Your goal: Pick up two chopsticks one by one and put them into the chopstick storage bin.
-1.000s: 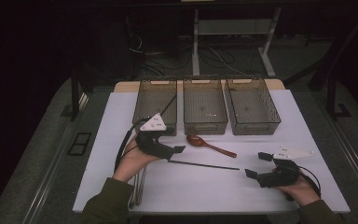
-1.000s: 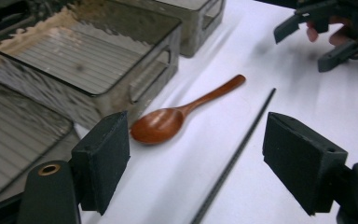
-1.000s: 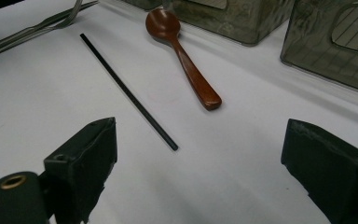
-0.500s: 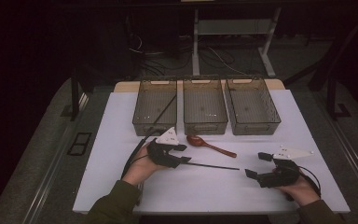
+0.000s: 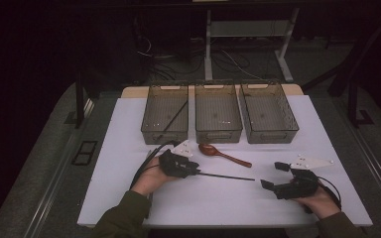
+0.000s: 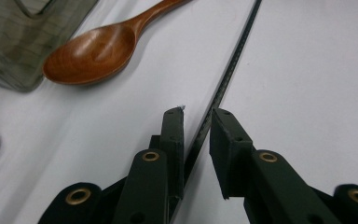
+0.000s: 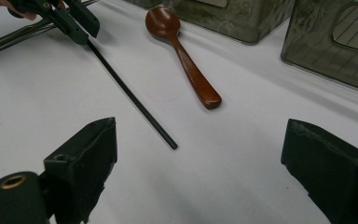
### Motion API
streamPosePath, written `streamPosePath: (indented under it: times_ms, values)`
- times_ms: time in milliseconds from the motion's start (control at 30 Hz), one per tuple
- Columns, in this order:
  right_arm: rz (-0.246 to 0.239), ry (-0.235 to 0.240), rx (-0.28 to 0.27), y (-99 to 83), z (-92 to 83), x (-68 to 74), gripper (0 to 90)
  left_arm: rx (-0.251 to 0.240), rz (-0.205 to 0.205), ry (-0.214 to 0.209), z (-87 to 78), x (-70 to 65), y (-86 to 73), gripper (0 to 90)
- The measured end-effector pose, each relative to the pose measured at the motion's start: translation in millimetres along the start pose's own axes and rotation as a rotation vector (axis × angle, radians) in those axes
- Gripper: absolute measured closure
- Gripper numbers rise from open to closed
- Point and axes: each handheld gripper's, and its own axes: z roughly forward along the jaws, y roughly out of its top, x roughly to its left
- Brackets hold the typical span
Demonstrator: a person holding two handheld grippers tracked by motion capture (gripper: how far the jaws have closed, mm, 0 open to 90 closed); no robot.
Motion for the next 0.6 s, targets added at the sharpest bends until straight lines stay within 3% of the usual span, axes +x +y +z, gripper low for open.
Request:
streamPosePath:
  times_ms: [267, 600]
  values:
    - [0.004, 0.000, 0.001, 0.0, -0.3, 0.3, 10.8, 0.023, 0.001, -0.037, 6.2, 5.0, -5.7, 79.2]
    - [0.008, 0.001, -0.002, 0.1, -0.6, -0.6, 10.8, 0.027, 0.067, -0.097, 4.0, 1.9, -9.3, 82.3]
